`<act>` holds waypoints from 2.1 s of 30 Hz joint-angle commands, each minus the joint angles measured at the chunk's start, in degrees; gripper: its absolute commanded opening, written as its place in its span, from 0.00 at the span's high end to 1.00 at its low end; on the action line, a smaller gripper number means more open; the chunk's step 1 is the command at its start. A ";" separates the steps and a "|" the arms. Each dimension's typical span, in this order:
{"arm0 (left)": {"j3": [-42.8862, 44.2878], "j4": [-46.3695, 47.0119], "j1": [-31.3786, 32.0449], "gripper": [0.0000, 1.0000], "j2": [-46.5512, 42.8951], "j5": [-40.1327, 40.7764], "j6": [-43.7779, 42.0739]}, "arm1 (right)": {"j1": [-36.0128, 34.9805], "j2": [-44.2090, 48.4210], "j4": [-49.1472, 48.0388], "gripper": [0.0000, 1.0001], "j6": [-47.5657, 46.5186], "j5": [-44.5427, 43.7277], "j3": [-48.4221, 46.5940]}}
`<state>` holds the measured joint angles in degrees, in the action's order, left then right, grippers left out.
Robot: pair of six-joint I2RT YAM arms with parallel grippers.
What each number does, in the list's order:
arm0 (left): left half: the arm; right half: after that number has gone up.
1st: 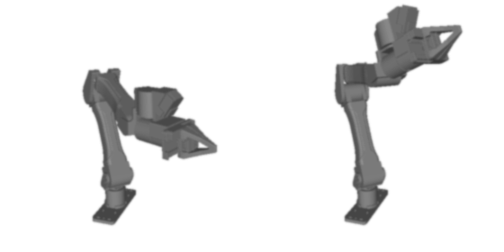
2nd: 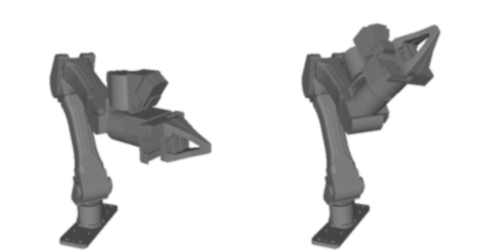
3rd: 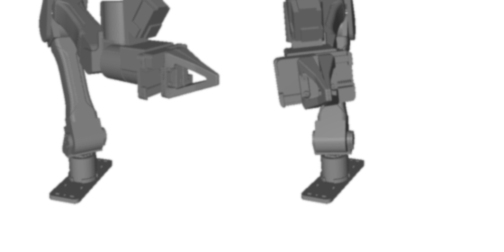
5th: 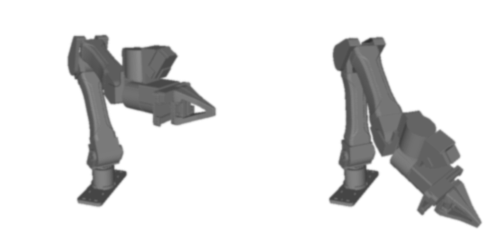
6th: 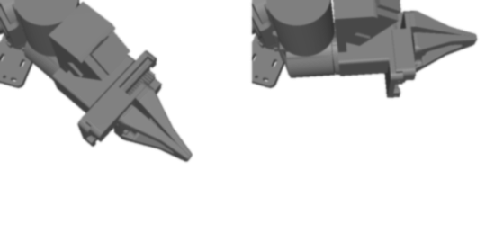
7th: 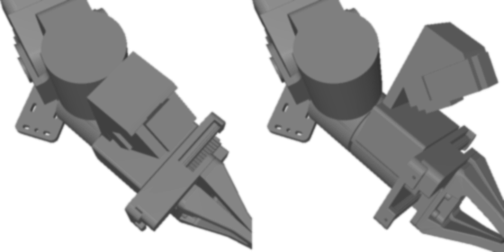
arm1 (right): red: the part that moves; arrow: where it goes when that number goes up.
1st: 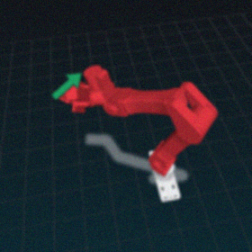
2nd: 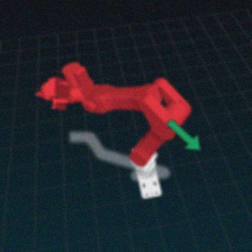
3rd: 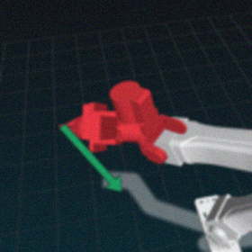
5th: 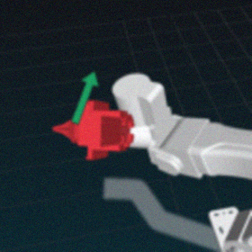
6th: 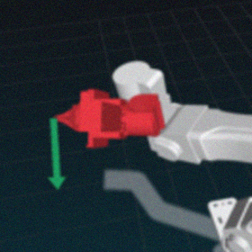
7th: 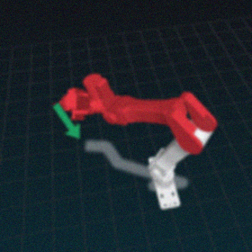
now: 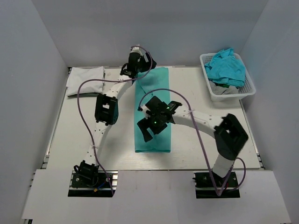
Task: Fold and stack the t-shirts
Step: Rotate the tshirt 90 degrees, then grab the bottom of the folded rectangular tshirt with both arms
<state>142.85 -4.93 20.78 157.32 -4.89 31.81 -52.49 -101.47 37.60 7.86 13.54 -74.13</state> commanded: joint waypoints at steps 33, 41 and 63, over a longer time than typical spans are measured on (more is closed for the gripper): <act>-103.82 -29.61 13.94 0.11 -77.07 -16.65 5.19 | 9.34 11.73 -3.07 0.10 20.01 -1.86 22.01; -104.71 -26.18 15.08 0.22 -74.53 -15.42 5.19 | 9.51 10.16 -3.68 0.14 20.18 0.25 22.89; -96.19 -28.20 16.31 1.00 -72.76 -11.20 4.93 | 10.21 9.44 -1.66 1.00 18.68 -2.63 18.15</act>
<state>43.05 -32.64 36.95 87.22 -18.22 37.26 -42.35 -94.59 34.76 26.79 13.26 -52.31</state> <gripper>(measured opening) 0.025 0.014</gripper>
